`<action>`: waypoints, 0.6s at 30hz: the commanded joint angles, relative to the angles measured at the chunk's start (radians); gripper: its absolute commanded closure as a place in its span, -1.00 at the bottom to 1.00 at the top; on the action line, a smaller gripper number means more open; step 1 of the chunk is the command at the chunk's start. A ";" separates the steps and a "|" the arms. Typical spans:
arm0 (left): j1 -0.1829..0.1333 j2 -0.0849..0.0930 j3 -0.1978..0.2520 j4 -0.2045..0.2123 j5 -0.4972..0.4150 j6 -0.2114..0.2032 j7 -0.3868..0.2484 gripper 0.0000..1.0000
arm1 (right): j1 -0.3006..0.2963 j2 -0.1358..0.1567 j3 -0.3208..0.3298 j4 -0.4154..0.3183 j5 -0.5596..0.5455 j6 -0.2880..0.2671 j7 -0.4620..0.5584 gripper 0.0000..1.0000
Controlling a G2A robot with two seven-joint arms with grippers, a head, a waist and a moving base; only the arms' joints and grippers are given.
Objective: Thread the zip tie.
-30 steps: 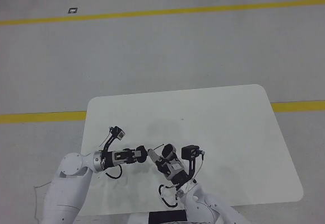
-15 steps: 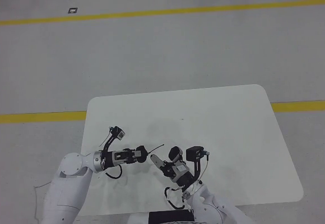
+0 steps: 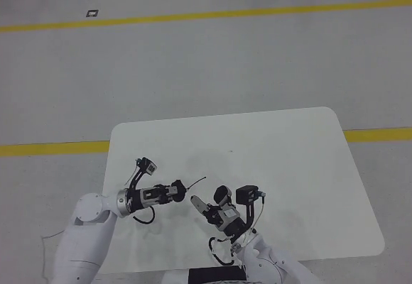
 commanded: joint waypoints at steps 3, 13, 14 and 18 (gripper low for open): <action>-0.005 0.004 -0.004 0.031 -0.159 0.026 -0.031 1.00 | 0.000 0.000 0.000 0.000 0.000 0.000 0.000 -1.00; -0.027 0.035 0.074 0.058 -0.365 0.051 -0.031 1.00 | 0.050 -0.008 0.028 0.053 0.336 -0.161 0.144 -1.00; -0.027 0.035 0.074 0.058 -0.365 0.051 -0.031 1.00 | 0.065 -0.008 0.040 0.063 0.357 -0.155 0.157 -1.00; -0.027 0.035 0.074 0.058 -0.365 0.051 -0.031 1.00 | 0.070 -0.008 0.046 0.066 0.354 -0.145 0.151 -1.00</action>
